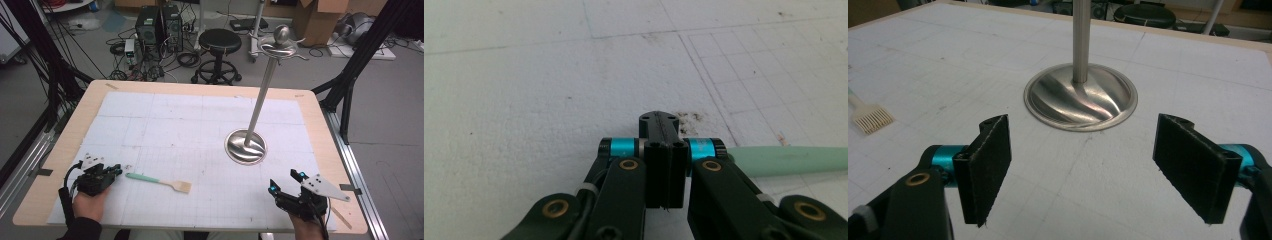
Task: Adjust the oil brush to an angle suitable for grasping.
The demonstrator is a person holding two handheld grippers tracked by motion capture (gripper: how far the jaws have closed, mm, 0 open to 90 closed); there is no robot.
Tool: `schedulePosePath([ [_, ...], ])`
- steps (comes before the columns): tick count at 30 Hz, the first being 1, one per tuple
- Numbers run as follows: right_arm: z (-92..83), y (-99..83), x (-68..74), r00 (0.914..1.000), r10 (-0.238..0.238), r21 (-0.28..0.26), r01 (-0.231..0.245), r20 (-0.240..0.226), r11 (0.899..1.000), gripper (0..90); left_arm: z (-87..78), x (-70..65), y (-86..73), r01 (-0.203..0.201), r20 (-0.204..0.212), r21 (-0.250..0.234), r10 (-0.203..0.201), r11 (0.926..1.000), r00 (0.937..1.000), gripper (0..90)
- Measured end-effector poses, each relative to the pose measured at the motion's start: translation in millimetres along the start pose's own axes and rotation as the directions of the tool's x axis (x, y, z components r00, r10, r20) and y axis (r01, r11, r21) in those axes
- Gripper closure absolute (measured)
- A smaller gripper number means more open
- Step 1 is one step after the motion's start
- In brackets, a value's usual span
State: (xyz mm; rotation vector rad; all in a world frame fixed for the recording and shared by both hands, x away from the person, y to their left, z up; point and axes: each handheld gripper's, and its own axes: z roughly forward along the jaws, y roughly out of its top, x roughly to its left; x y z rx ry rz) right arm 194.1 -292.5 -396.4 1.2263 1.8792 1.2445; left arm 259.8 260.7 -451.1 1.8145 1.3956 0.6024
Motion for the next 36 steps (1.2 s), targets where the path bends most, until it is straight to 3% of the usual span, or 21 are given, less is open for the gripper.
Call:
schedulePosePath([
  [4, -0.8, -0.4, -0.4, 1.0000, 0.002, 0.000, -0.002, 0.001, 1.000, 21.6, 1.2, -13.9, -0.3, -0.045, 0.037, 0.001, 0.045, 0.9990, 0.9983, 89.5],
  [9, -1.5, -0.6, -0.2, 1.0000, 0.003, -0.001, -0.003, 0.002, 1.000, 21.6, 3.5, -34.9, -0.8, -0.071, 0.123, 0.004, 0.070, 0.9975, 0.9900, 89.5],
  [11, -1.2, -0.6, -0.2, 1.0000, 0.002, 0.001, -0.002, 0.002, 1.000, 21.6, 5.9, -46.6, 0.0, -0.091, 0.134, 0.002, 0.090, 0.9958, 0.9869, 89.4],
  [15, -0.3, -0.2, 0.0, 1.0000, -0.001, 0.000, 0.001, 0.004, 1.000, 21.6, 13.8, -68.9, 3.8, -0.084, 0.174, 0.012, 0.081, 0.9964, 0.9815, 89.5],
  [29, -0.6, -0.5, 0.3, 1.0000, -0.001, 0.000, 0.001, -0.002, 1.000, 21.7, 43.4, -145.0, 18.9, -0.153, 0.285, 0.014, 0.143, 0.9881, 0.9478, 89.5],
  [33, 1.6, -0.1, 2.6, 0.9997, -0.016, 0.005, 0.016, -0.018, 1.000, 22.1, 51.4, -151.4, 24.8, -0.145, 0.322, 0.015, 0.132, 0.9893, 0.9374, 89.4],
  [34, 1.6, -0.1, 2.6, 0.9997, -0.016, 0.005, 0.016, -0.018, 1.000, 22.1, 51.1, -149.8, 25.6, -0.131, 0.329, 0.010, 0.121, 0.9913, 0.9364, 89.4],
  [36, 3.3, 0.1, 4.7, 0.9991, -0.027, 0.010, 0.028, -0.031, 1.000, 22.0, 44.9, -143.2, 28.8, -0.099, 0.322, -0.038, 0.106, 0.9944, 0.9407, 84.4],
])
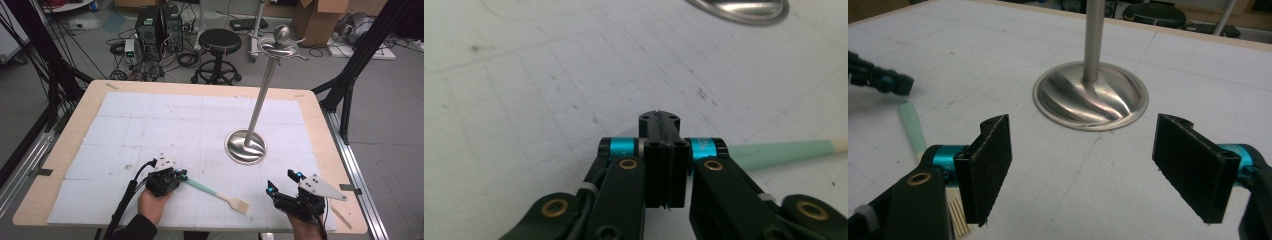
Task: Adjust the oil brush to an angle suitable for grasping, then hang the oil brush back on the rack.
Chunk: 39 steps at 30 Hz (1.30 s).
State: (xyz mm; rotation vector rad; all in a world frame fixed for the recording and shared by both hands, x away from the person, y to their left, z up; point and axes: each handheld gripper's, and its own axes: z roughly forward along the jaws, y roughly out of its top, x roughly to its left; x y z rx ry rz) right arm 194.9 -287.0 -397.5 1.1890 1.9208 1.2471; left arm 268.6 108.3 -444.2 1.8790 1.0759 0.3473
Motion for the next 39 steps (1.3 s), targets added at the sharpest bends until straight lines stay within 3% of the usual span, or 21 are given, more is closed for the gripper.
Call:
schedulePosePath([
  [2, 1.8, 0.1, 1.6, 0.9997, -0.024, 0.003, 0.024, -0.009, 1.000, 21.4, -14.8, 9.7, 2.6, 0.026, 0.004, -0.076, -0.026, 0.9968, 0.9997, 74.0],
  [4, 4.7, 0.5, 4.7, 0.9988, -0.042, 0.012, 0.043, -0.025, 0.999, 20.5, -32.0, 23.4, 3.5, 0.044, 0.009, -0.144, -0.043, 0.9886, 0.9990, 63.5],
  [7, 8.4, 1.7, 9.7, 0.9962, -0.076, 0.015, 0.077, -0.042, 0.997, 18.1, -60.4, 46.5, 0.9, 0.072, 0.012, -0.233, -0.071, 0.9699, 0.9974, 41.0],
  [9, 10.8, 3.4, 14.6, 0.9944, -0.097, 0.014, 0.097, -0.044, 0.995, 17.6, -73.4, 56.1, -1.7, 0.074, 0.013, -0.254, -0.073, 0.9645, 0.9973, 22.3],
  [11, 12.5, 4.4, 18.0, 0.9944, -0.099, 0.017, 0.100, -0.035, 0.995, 16.6, -86.1, 63.6, -6.5, 0.066, 0.027, -0.287, -0.061, 0.9557, 0.9978, 16.5],
  [13, 14.8, 5.6, 19.2, 0.9960, -0.066, 0.043, 0.069, -0.060, 0.997, 15.1, -97.7, 69.1, -11.5, 0.034, 0.031, -0.290, -0.026, 0.9564, 0.9992, 16.4],
  [17, 16.5, 5.6, 21.5, 0.9928, -0.069, 0.061, 0.075, -0.098, 0.995, 15.6, -113.3, 79.7, -22.0, -0.031, -0.005, -0.262, 0.031, 0.9645, 0.9995, 16.5],
  [19, 15.2, 5.6, 21.5, 0.9925, -0.071, 0.053, 0.077, -0.099, 0.996, 16.0, -117.8, 84.8, -26.6, -0.032, -0.005, -0.260, 0.032, 0.9652, 0.9995, 16.5],
  [21, 13.0, 5.4, 20.5, 0.9930, -0.064, 0.042, 0.069, -0.099, 0.997, 16.4, -121.4, 90.2, -27.5, -0.010, -0.008, -0.281, 0.008, 0.9596, 0.9999, 16.5],
  [25, 11.1, 4.0, 18.3, 0.9930, -0.057, 0.036, 0.061, -0.104, 0.997, 18.7, -125.2, 92.2, -26.9, -0.025, -0.026, -0.307, 0.018, 0.9514, 0.9995, 16.6],
  [29, 9.3, 2.4, 17.4, 0.9922, -0.055, 0.038, 0.059, -0.112, 0.998, 19.9, -124.3, 91.2, -25.3, -0.040, -0.034, -0.309, 0.031, 0.9501, 0.9989, 16.8],
  [39, 11.3, 3.3, 20.9, 0.9880, -0.054, 0.058, 0.063, -0.144, 0.996, 24.6, -119.8, 90.0, -26.2, -0.013, -0.003, -0.309, 0.013, 0.9508, 0.9999, 17.2],
])
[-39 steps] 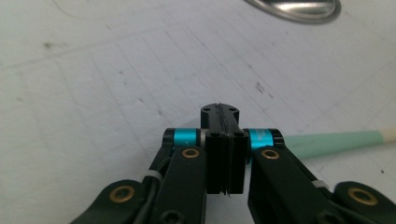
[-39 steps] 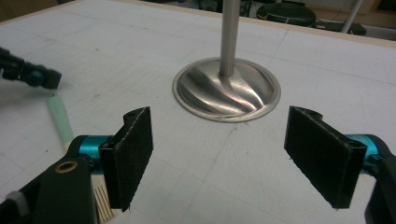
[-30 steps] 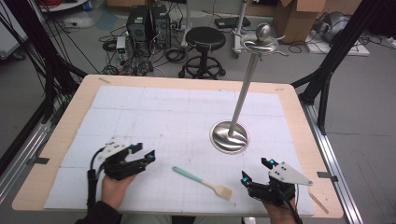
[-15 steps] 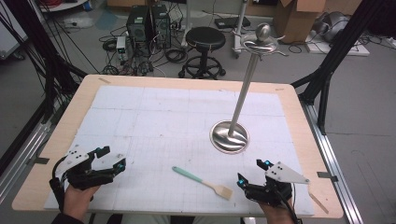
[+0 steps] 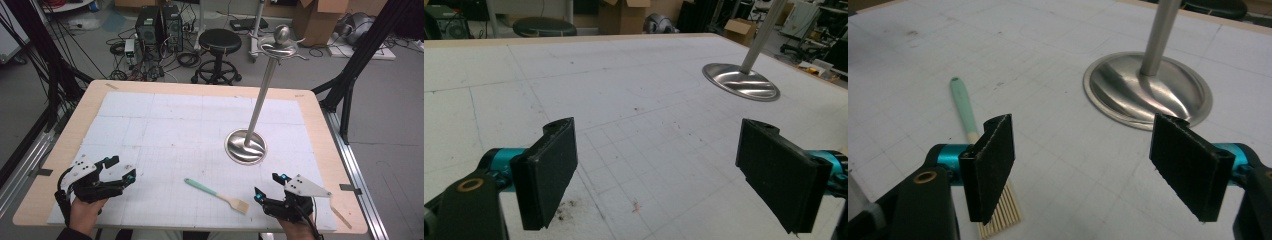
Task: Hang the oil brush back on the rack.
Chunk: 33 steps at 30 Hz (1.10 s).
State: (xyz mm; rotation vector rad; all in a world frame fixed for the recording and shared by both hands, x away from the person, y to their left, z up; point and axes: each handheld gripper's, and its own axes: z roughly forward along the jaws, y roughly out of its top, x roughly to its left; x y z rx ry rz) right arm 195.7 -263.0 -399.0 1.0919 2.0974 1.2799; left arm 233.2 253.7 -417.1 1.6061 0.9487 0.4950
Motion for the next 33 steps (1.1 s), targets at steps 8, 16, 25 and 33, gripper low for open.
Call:
schedulePosePath([
  [8, 14.7, 4.4, 10.9, 0.9965, -0.047, 0.048, 0.050, -0.069, 0.998, 28.0, -0.5, -2.8, -0.1, 0.023, 0.001, -0.013, -0.023, 0.9996, 0.9997, 16.9],
  [16, 43.0, 5.6, 25.6, 0.9776, -0.116, 0.162, 0.145, -0.176, 0.976, 36.1, 1.3, -6.4, 0.1, 0.007, 0.019, -0.005, -0.007, 1.0000, 0.9998, 17.0],
  [25, 87.6, 10.4, 56.7, 0.9368, -0.201, 0.290, 0.284, -0.287, 0.914, 48.4, 1.8, -7.9, 0.7, 0.009, 0.041, -0.008, -0.009, 0.9999, 0.9991, 16.8],
  [33, 94.0, 8.9, 66.3, 0.9195, -0.228, 0.333, 0.335, -0.320, 0.882, 66.5, 4.0, -9.0, 0.0, 0.015, 0.056, 0.000, -0.015, 0.9999, 0.9983, 16.9],
])
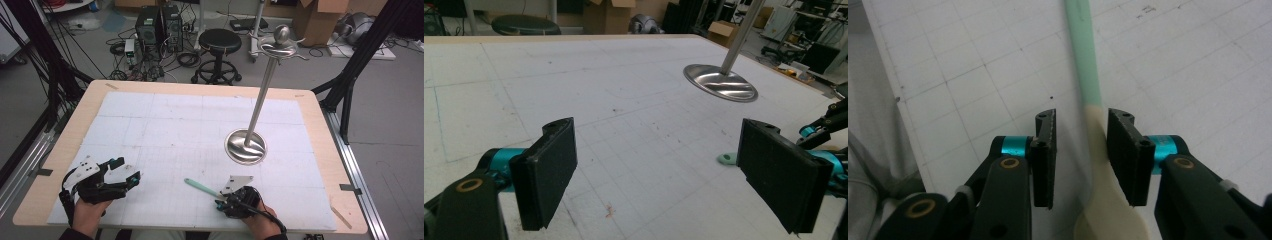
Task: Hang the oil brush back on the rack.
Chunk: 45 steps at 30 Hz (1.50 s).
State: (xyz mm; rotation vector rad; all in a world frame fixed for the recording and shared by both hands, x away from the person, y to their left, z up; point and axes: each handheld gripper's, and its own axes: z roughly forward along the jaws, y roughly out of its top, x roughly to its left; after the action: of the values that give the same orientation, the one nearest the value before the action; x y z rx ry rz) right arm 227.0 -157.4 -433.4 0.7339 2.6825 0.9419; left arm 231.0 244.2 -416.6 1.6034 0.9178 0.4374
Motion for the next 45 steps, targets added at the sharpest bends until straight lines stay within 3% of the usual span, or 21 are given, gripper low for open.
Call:
schedulePosePath([
  [5, 0.3, 3.6, 0.0, 0.9994, 0.024, 0.028, -0.023, -0.023, 0.999, 80.6, 0.7, -1.0, 0.1, -0.003, 0.006, 0.001, 0.003, 1.0000, 1.0000, 16.9],
  [9, 0.7, 5.5, -1.1, 0.9979, 0.057, 0.043, -0.056, -0.029, 0.997, 81.4, 1.3, -1.6, 0.1, -0.007, 0.021, 0.002, 0.007, 1.0000, 0.9998, 17.2],
  [14, 0.4, 7.4, 0.9, 0.9982, 0.056, 0.058, -0.055, -0.018, 0.997, 81.8, 1.9, -3.0, 0.6, -0.012, 0.035, 0.000, 0.012, 0.9999, 0.9993, 17.6],
  [21, 0.0, 5.5, 1.1, 0.9968, 0.078, 0.041, -0.078, -0.014, 0.996, 82.1, 3.7, -5.1, 0.6, -0.020, 0.081, -0.001, 0.020, 0.9998, 0.9965, 18.4],
  [30, -10.0, 0.1, -3.9, 0.9940, 0.108, -0.035, -0.108, -0.018, 0.994, 82.3, 5.5, -10.2, 4.3, -0.013, 0.125, -0.021, 0.015, 0.9997, 0.9921, 18.8],
  [38, -30.2, -0.6, -10.6, 0.9880, 0.149, -0.153, -0.154, -0.042, 0.976, 82.2, 7.3, -18.6, 8.8, -0.008, 0.209, -0.015, 0.011, 0.9999, 0.9779, 21.8],
  [42, -38.8, 0.0, -12.2, 0.9854, 0.152, -0.214, -0.165, -0.077, 0.963, 82.2, 11.9, -24.8, 11.6, -0.001, 0.268, -0.024, 0.007, 0.9997, 0.9633, 22.6],
  [45, -41.6, 0.7, -12.5, 0.9853, 0.141, -0.239, -0.160, -0.097, 0.958, 82.1, 18.0, -31.6, 14.5, -0.041, 0.300, -0.020, 0.045, 0.9990, 0.9528, 23.3],
])
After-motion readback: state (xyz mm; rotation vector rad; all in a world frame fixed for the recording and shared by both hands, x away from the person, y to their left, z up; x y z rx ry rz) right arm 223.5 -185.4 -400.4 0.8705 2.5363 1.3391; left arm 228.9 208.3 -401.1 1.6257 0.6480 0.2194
